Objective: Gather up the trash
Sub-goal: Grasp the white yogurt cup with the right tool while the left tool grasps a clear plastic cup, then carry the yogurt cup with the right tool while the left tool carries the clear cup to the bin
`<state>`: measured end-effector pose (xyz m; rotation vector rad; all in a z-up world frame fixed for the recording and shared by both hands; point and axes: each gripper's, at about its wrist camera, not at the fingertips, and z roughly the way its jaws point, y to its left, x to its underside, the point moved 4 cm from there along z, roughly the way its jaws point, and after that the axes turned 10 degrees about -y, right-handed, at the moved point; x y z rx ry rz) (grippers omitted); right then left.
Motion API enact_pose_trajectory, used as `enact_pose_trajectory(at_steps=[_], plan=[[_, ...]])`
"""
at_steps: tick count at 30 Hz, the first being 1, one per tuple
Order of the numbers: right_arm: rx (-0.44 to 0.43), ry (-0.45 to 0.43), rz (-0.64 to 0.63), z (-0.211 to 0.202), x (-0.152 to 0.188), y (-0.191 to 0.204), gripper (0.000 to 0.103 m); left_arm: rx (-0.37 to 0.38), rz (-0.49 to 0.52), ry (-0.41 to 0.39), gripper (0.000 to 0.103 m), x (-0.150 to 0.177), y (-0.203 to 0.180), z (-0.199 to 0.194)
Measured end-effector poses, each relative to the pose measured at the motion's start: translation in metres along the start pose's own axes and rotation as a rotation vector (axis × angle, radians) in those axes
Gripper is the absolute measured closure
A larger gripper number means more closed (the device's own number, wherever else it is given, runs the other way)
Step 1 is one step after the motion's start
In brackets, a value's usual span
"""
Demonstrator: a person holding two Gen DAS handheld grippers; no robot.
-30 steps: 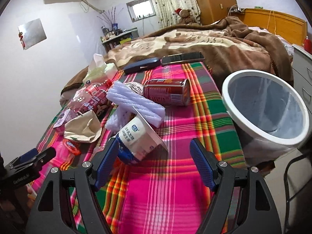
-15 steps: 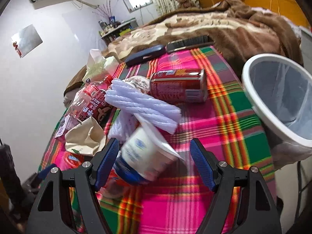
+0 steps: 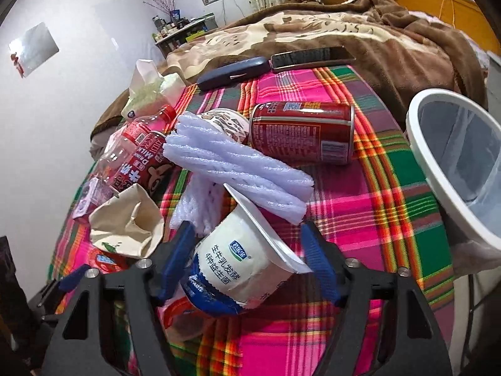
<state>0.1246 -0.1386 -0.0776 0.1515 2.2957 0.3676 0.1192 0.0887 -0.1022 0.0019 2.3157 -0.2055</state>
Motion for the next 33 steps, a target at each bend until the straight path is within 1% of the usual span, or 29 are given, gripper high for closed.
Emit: enact_pose_trajectory(at_steps=[2, 5, 7, 8, 10, 18, 26, 33], plan=[[0.005, -0.007, -0.015, -0.001, -0.001, 0.001, 0.032, 0.010, -0.002, -0.001, 0.017, 0.000, -0.001, 0.000], [0.014, -0.017, -0.021, -0.001, -0.002, 0.000, 0.032, 0.027, 0.005, -0.003, 0.026, -0.001, -0.003, 0.000], [0.018, -0.023, -0.021, -0.002, -0.002, -0.003, 0.033, 0.030, 0.013, 0.000, 0.037, -0.001, -0.004, 0.000], [0.015, -0.025, -0.021, -0.003, -0.002, -0.003, 0.033, 0.030, 0.018, 0.001, 0.039, -0.001, -0.005, 0.000], [0.010, -0.035, -0.023, -0.005, -0.003, -0.003, 0.033, 0.055, 0.015, -0.002, 0.053, -0.002, -0.009, -0.001], [0.009, -0.055, -0.039, -0.009, -0.006, -0.006, 0.033, 0.084, 0.013, -0.005, 0.053, -0.003, -0.019, -0.004], [-0.011, -0.099, -0.047, -0.028, -0.014, -0.012, 0.033, 0.108, 0.031, -0.071, 0.053, -0.021, -0.041, -0.029], [-0.006, -0.139, -0.047, -0.044, -0.024, -0.023, 0.033, 0.146, 0.060, -0.097, 0.053, -0.036, -0.068, -0.039]])
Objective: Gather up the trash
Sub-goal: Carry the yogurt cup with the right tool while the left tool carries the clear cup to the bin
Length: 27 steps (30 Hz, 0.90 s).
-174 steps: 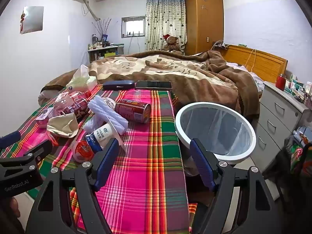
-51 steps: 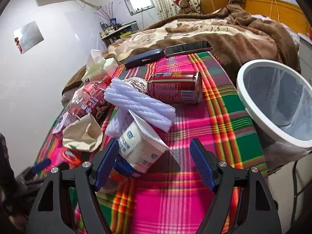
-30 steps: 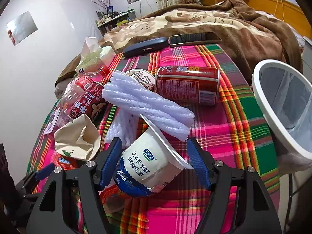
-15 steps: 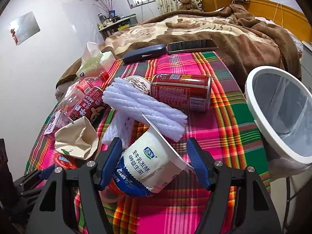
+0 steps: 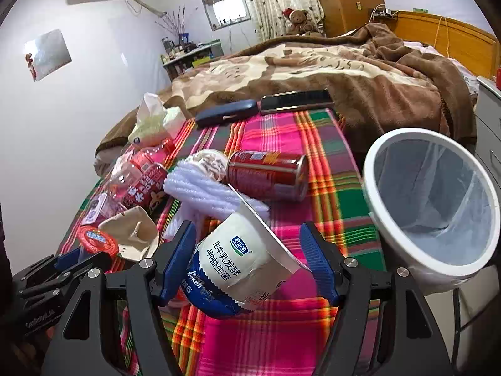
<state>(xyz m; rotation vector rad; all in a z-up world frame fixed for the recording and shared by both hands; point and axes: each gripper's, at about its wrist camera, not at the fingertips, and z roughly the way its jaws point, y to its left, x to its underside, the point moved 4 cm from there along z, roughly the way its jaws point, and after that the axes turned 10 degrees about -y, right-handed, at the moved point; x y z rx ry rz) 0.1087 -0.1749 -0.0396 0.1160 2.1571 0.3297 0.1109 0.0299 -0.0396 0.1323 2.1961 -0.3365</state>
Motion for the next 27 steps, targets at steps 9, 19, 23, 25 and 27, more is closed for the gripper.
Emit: enact_pose_trajectory(at_steps=[9, 19, 23, 25, 27], plan=[[0.052, -0.068, 0.021, -0.022, -0.022, -0.031, 0.033, 0.077, 0.060, -0.019, 0.053, -0.023, -0.049, 0.008], [0.145, -0.106, 0.042, -0.035, -0.044, -0.079, 0.033, 0.187, 0.123, -0.006, 0.053, -0.045, -0.114, 0.039], [0.183, -0.118, 0.038, -0.036, -0.052, -0.098, 0.033, 0.227, 0.158, 0.000, 0.053, -0.052, -0.140, 0.052], [0.200, -0.119, 0.042, -0.036, -0.053, -0.108, 0.033, 0.247, 0.170, 0.005, 0.053, -0.054, -0.154, 0.060], [0.217, -0.113, 0.047, -0.037, -0.054, -0.120, 0.033, 0.268, 0.182, 0.012, 0.053, -0.057, -0.169, 0.069]])
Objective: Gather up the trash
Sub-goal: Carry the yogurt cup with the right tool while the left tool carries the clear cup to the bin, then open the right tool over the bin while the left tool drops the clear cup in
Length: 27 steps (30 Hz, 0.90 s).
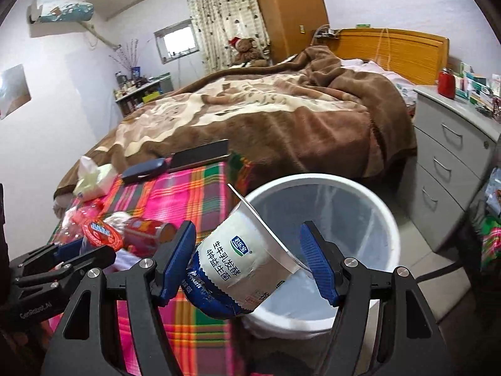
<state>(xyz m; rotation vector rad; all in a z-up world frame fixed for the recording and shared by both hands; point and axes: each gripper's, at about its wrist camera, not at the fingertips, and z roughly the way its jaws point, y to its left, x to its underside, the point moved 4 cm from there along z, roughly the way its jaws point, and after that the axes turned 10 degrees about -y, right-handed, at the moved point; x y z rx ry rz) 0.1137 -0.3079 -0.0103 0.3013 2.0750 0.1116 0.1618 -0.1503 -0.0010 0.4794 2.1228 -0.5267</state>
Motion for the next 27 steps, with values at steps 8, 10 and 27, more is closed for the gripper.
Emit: enact_pose_trajectory(at_steps=[8, 10, 27], plan=[[0.069, 0.051, -0.008, 0.017, 0.008, -0.038, 0.033, 0.096, 0.047, 0.068, 0.053, 0.002, -0.043, 0.052], [0.082, 0.071, -0.015, 0.025, 0.014, -0.047, 0.033, 0.108, 0.045, 0.088, 0.053, 0.004, -0.049, 0.066], [0.107, 0.204, -0.010, 0.052, 0.029, -0.086, 0.032, 0.129, 0.065, 0.171, 0.043, 0.015, -0.071, 0.126]])
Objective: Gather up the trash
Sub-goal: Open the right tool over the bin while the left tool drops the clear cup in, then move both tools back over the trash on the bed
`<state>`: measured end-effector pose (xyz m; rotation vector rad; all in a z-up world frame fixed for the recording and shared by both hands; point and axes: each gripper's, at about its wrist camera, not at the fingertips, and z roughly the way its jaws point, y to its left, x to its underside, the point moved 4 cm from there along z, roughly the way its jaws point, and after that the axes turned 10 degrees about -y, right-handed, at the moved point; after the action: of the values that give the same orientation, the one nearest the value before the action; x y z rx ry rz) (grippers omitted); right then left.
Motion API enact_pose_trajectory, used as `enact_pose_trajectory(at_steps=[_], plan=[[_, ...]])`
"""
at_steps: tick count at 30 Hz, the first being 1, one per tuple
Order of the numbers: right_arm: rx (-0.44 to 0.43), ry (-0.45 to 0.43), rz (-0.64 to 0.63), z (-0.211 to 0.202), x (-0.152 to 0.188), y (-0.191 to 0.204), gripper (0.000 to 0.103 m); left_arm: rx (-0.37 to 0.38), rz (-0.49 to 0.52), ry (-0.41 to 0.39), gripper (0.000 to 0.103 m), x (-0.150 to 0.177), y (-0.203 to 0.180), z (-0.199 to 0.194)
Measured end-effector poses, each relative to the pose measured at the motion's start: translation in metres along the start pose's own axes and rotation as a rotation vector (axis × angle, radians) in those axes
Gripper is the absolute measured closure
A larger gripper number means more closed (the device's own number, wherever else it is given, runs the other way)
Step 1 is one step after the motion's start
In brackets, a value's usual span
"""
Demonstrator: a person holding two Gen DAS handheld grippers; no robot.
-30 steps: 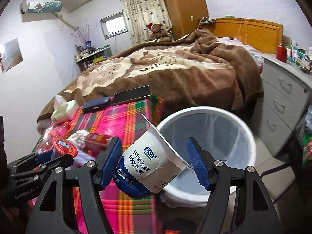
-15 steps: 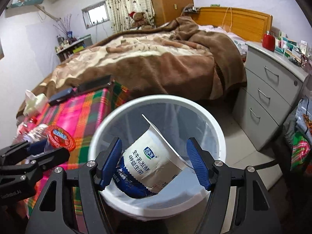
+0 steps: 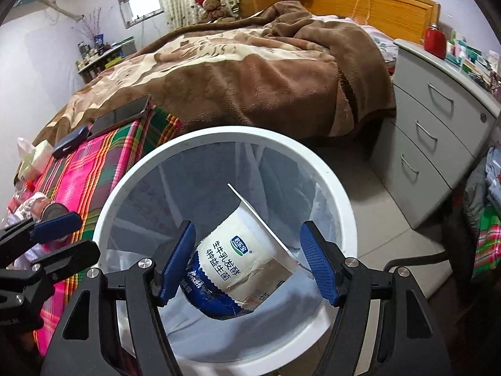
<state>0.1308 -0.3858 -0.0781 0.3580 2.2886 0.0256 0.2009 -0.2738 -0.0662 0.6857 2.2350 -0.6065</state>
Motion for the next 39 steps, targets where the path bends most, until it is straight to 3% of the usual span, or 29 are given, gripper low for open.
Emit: enact_pose_trajectory(at_steps=[5, 14, 22, 30, 39], plan=[[-0.052, 0.049, -0.005, 0.009, 0.000, 0.003, 0.032, -0.012, -0.009, -0.015, 0.043, -0.001, 0.004, -0.010], [-0.045, -0.022, 0.030, -0.011, -0.011, 0.008, 0.032, -0.033, -0.039, -0.072, 0.043, -0.005, 0.016, -0.046], [-0.081, -0.109, -0.009, -0.046, -0.017, 0.042, 0.032, -0.082, -0.068, -0.135, 0.043, 0.009, 0.041, -0.104], [-0.155, -0.175, -0.096, -0.062, -0.012, 0.092, 0.032, -0.198, -0.126, -0.211, 0.042, 0.034, 0.084, -0.170], [-0.265, -0.158, -0.162, -0.065, 0.013, 0.146, 0.032, -0.359, -0.199, -0.252, 0.038, 0.074, 0.144, -0.233]])
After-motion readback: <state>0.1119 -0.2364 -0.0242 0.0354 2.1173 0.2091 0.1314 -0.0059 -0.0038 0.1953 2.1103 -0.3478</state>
